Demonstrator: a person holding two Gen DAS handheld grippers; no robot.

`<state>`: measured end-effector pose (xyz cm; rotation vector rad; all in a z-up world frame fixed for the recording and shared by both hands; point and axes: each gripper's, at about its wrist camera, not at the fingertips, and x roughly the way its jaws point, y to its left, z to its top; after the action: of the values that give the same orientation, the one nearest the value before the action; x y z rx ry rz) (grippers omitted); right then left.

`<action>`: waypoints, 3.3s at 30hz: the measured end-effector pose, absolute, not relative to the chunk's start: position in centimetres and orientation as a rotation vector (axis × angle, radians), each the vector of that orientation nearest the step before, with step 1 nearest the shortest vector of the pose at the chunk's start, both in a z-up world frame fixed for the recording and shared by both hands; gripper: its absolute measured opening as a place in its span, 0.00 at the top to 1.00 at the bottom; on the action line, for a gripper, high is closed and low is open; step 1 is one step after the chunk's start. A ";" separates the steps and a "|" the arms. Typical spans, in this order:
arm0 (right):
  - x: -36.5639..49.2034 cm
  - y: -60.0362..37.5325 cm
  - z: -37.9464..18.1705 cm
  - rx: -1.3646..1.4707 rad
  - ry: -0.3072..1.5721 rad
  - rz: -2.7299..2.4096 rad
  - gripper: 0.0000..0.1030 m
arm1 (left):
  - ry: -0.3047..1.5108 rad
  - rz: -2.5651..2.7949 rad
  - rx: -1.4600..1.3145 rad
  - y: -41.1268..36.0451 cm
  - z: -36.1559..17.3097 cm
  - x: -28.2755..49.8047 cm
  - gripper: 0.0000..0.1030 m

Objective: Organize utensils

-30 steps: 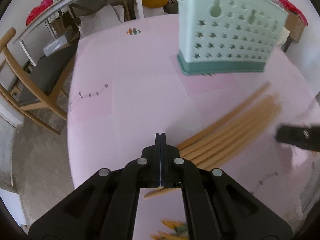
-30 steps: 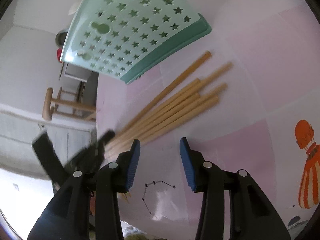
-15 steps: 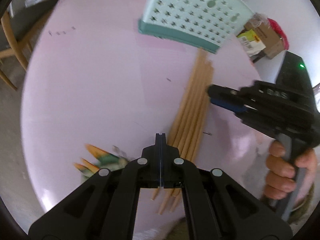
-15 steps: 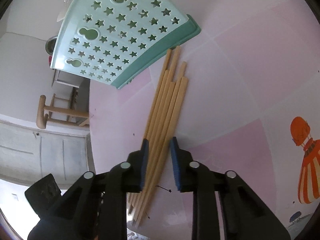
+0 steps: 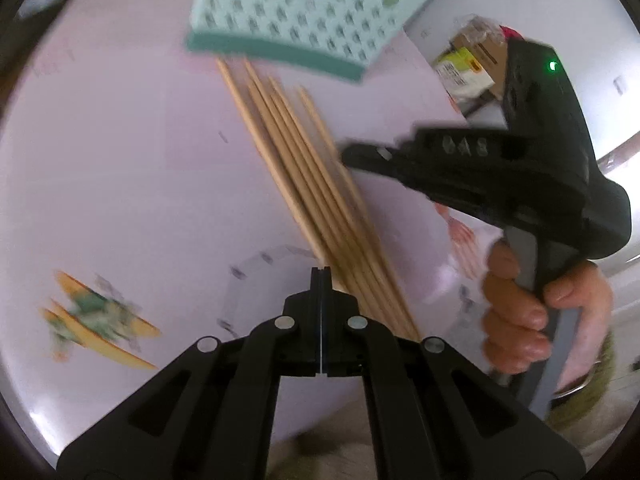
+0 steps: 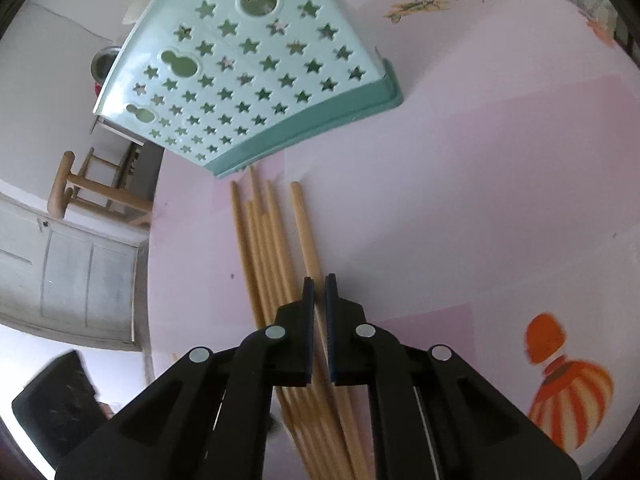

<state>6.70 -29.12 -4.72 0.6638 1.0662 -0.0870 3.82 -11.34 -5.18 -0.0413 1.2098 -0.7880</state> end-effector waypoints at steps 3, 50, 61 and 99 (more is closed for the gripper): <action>6.2 -29.5 -4.4 0.591 1.055 -0.093 0.95 | 1.167 -0.702 -0.050 -10.0 -4.9 4.5 1.00; 5.1 -29.7 -4.4 0.266 0.995 -0.076 0.94 | 1.012 -0.677 0.066 -12.5 -3.2 7.0 0.75; 5.0 -30.7 -4.5 0.325 0.993 -0.057 0.94 | 1.031 -0.567 0.182 -11.7 -4.3 7.3 0.93; 8.6 -28.6 -4.0 0.120 0.997 -0.100 0.93 | 1.048 -0.470 0.204 -14.8 -4.0 14.7 0.92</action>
<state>8.60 -28.61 -3.95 0.1197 0.9970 -0.0997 14.67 -14.76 -3.97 0.2040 1.0483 -0.4697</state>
